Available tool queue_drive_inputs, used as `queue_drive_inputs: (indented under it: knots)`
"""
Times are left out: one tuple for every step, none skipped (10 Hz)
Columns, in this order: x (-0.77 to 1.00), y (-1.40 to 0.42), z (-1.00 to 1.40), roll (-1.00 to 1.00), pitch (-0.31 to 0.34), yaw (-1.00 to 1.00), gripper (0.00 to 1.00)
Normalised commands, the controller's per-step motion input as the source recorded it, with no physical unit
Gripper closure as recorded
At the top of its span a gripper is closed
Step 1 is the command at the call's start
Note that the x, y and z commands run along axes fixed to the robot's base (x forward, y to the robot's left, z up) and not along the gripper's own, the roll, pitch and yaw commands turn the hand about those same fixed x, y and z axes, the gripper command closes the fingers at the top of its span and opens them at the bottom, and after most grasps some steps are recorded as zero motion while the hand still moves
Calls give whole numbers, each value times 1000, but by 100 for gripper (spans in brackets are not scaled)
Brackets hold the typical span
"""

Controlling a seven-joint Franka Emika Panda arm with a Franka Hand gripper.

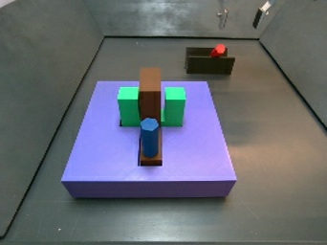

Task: Pick up the red object. Move up. Place the red object on the fixture. Regrasp the red object. Move to above the board. Insert the red object.
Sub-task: Regrasp the red object.

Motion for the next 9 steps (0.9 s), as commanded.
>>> queue_drive_inputs:
  knots:
    - [-77, 0, 3, 1000, -274, 0, 0]
    - [-103, -17, 0, 1000, -266, 0, 0]
    - [-163, -74, 11, 1000, -234, 0, 0]
    - [-271, -106, 0, 1000, -209, 20, 0]
    - [-320, -111, 0, 1000, -189, 40, 0]
    - [-343, -117, 0, 1000, -177, 43, 0]
    - [-291, -183, 0, 1000, -183, 51, 0]
    - [0, -351, 0, 1000, -180, 91, 0]
    - [57, -326, -63, 877, -94, 71, 0]
